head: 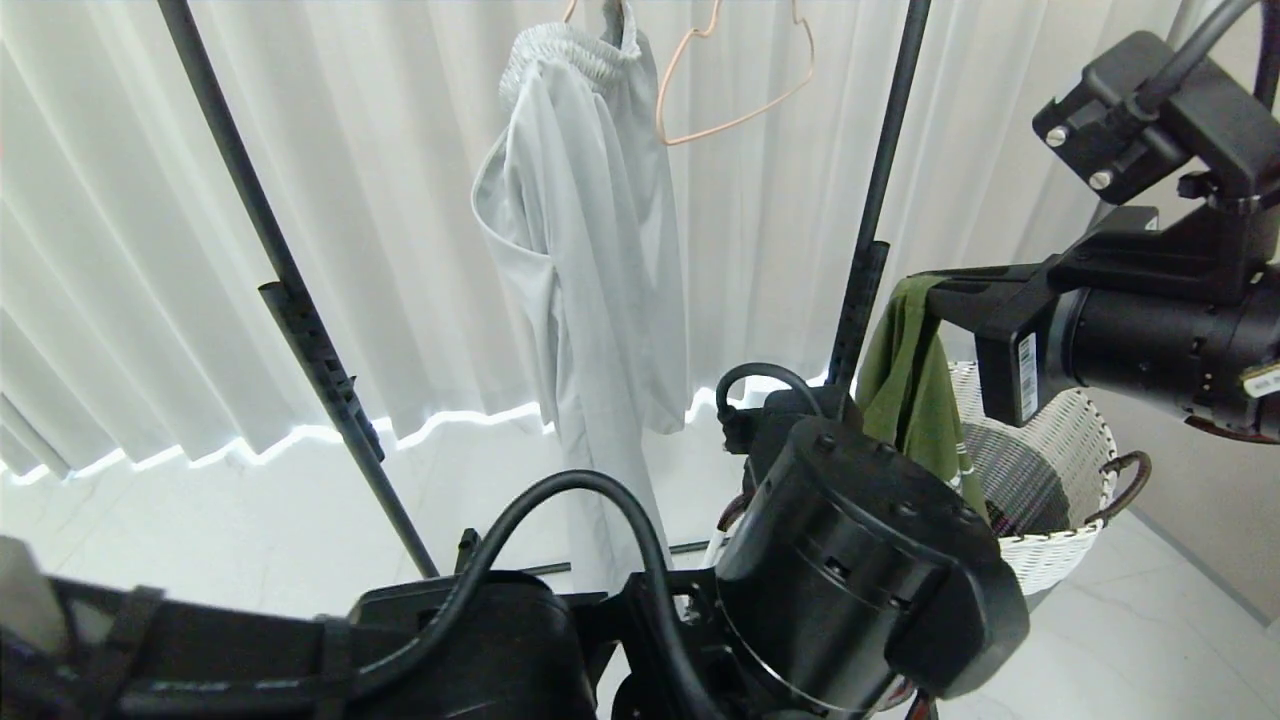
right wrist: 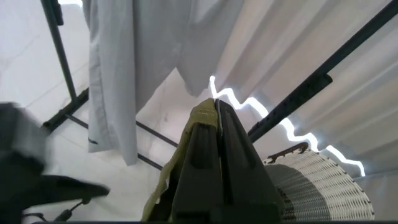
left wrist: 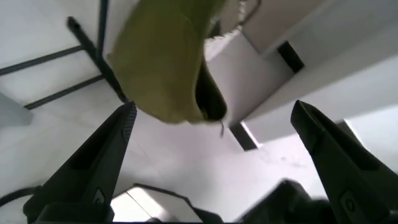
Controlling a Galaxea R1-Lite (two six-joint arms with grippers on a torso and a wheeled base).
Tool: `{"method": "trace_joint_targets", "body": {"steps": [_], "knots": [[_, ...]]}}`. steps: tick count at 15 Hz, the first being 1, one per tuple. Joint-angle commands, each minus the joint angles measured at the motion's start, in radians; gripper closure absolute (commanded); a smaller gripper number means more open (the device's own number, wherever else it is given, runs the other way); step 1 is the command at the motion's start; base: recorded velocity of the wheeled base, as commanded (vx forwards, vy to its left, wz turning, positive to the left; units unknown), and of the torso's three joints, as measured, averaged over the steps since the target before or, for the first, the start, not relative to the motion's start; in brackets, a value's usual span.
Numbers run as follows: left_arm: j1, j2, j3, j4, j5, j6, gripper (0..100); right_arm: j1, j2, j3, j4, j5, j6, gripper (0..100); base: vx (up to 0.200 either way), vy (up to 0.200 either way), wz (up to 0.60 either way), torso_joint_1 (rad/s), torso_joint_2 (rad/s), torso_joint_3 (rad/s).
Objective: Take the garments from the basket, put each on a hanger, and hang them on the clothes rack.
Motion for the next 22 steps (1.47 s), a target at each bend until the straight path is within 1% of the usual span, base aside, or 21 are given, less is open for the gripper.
{"method": "trace_joint_targets", "body": {"steps": [1, 2, 5, 9, 11, 12, 13, 16, 17, 18, 19, 22], "knots": [[0.027, 0.073, -0.024, 0.015, 0.029, 0.000, 0, 0.002, -0.003, 0.003, 0.000, 0.006, 0.000, 100, 0.000, 0.000, 0.00, 0.000, 0.00, 0.000], [0.047, 0.097, -0.023, 0.032, 0.052, 0.000, 0, 0.002, -0.007, -0.003, 0.000, 0.020, 0.000, 100, 0.000, 0.000, 0.00, 0.000, 0.00, 0.000], [0.096, 0.150, -0.031, 0.053, 0.089, 0.000, 0, 0.003, -0.025, 0.002, -0.011, 0.057, -0.002, 100, 0.000, 0.000, 0.00, 0.000, 0.00, 0.000], [0.118, 0.173, -0.017, 0.056, 0.095, 0.000, 0, 0.005, -0.060, 0.008, -0.005, 0.061, -0.002, 100, 0.000, 0.000, 0.00, 0.000, 0.00, 0.000], [0.118, 0.168, 0.012, 0.101, 0.103, 0.001, 0, 0.003, -0.062, 0.008, -0.005, 0.061, -0.002, 100, 0.000, 0.000, 0.00, 0.000, 0.00, 0.000], [0.118, 0.168, 0.029, 0.184, 0.173, 0.003, 0, 0.002, -0.063, 0.008, -0.005, 0.061, 0.000, 100, 0.000, 0.000, 0.00, 0.000, 0.00, 0.000], [0.118, 0.166, 0.038, 0.208, 0.200, 0.003, 0, 0.000, -0.063, 0.011, -0.003, 0.060, 0.000, 100, 0.000, 0.000, 0.00, 0.000, 0.00, 0.000], [0.098, 0.120, 0.069, 0.214, 0.200, 0.018, 0, -0.023, -0.063, 0.017, 0.001, 0.054, -0.002, 100, 0.000, 0.000, 0.00, 0.000, 0.00, 0.000], [0.084, 0.094, 0.094, 0.214, 0.198, 0.062, 0, -0.031, -0.063, 0.015, 0.017, 0.054, -0.002, 100, 0.000, 0.000, 0.00, 0.000, 0.00, 0.000], [0.077, 0.070, 0.114, 0.214, 0.192, 0.081, 0, -0.032, -0.062, 0.015, 0.020, 0.054, -0.002, 100, 0.000, 0.000, 0.00, 0.000, 0.00, 0.000], [0.067, 0.050, 0.130, 0.213, 0.180, 0.081, 0, -0.032, -0.059, 0.017, 0.020, 0.054, -0.002, 100, 0.000, 0.000, 0.00, 0.000, 0.00, 0.000], [0.066, 0.015, 0.147, 0.213, 0.178, 0.079, 0, -0.032, -0.057, 0.026, 0.021, 0.054, -0.002, 100, 0.000, 0.000, 0.00, 0.000, 0.00, 0.000]]}}
